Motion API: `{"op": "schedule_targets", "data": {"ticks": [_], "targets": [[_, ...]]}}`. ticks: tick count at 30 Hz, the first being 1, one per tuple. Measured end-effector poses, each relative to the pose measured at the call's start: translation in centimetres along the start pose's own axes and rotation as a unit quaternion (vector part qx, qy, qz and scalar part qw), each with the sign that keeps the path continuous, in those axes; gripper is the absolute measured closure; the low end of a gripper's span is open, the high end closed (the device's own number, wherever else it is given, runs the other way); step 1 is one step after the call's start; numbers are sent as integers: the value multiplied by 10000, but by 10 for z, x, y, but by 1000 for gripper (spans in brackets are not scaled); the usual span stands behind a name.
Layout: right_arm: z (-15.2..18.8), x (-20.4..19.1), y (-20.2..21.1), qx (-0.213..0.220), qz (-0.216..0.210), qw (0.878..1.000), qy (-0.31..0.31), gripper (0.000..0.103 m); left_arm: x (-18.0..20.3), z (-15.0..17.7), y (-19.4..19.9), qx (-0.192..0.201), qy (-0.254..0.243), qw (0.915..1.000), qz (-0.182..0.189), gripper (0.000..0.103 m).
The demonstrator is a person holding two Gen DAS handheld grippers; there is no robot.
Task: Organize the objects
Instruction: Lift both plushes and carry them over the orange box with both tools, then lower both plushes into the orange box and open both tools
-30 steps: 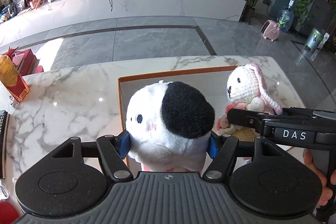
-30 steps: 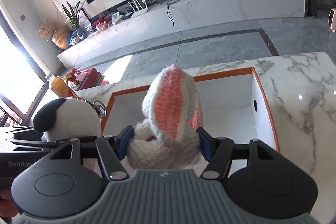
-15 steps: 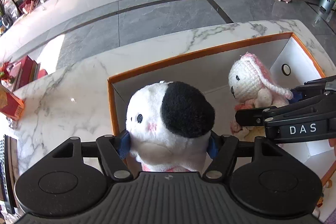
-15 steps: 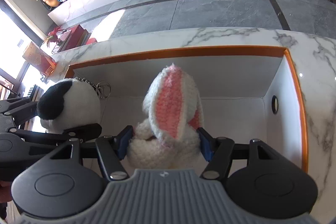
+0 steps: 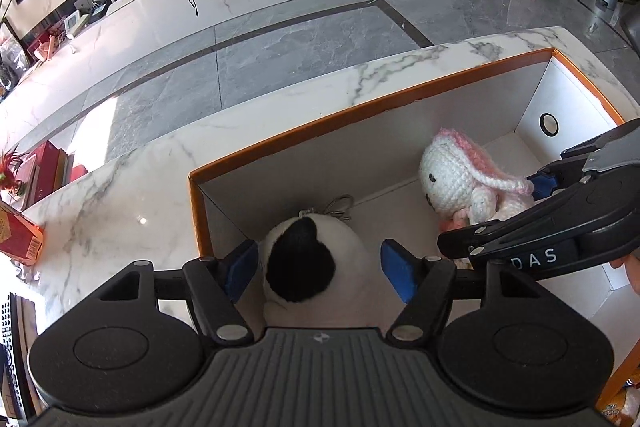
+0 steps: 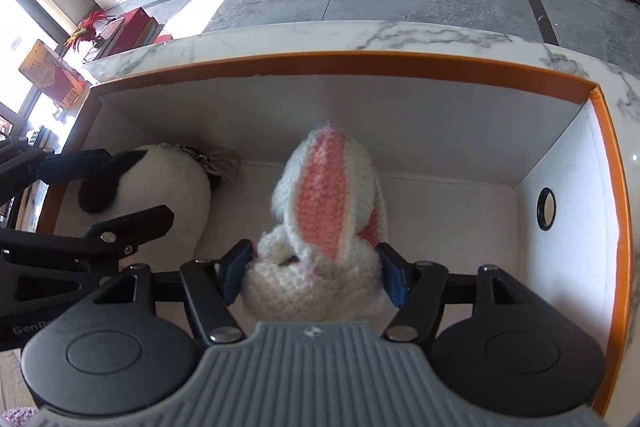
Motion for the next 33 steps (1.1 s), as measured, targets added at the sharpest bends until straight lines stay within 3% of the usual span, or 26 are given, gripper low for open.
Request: {"op": "schedule_targets", "data": {"ticks": [10,17,21,24,26,30,33], "targets": [[2,-34,-9,-67,-145,9990,410,34,-28,-8,36,323,419,9979,386,26],[7,-52,-16,-8,30,9973,740,30,-28,0,43,314,236,9988,277,26],[14,-53,2,-1,18,9959,909,17,-33,5,44,361,302,9984,307,26],[22,-52,18,3,32,9947,1030,17,-38,11,47,356,351,9983,290,26],[27,-52,22,-42,-15,9949,1009,21,-40,16,48,269,354,9986,288,27],[38,-52,18,-157,-54,9955,932,54,-42,29,48,64,373,9985,398,44],[39,-54,12,-31,-139,9973,718,57,-39,38,43,-133,360,9979,516,59]]}}
Point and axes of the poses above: each gripper's, at about its wrist camera, not at the fingertips, and y roughly against the way its jaws point, x to its right, z to its underside, the point moved 4 cm from there along -y, roughly the way its jaws point, and after that the axes turned 7 degrees about -z, right-handed, at the moved point
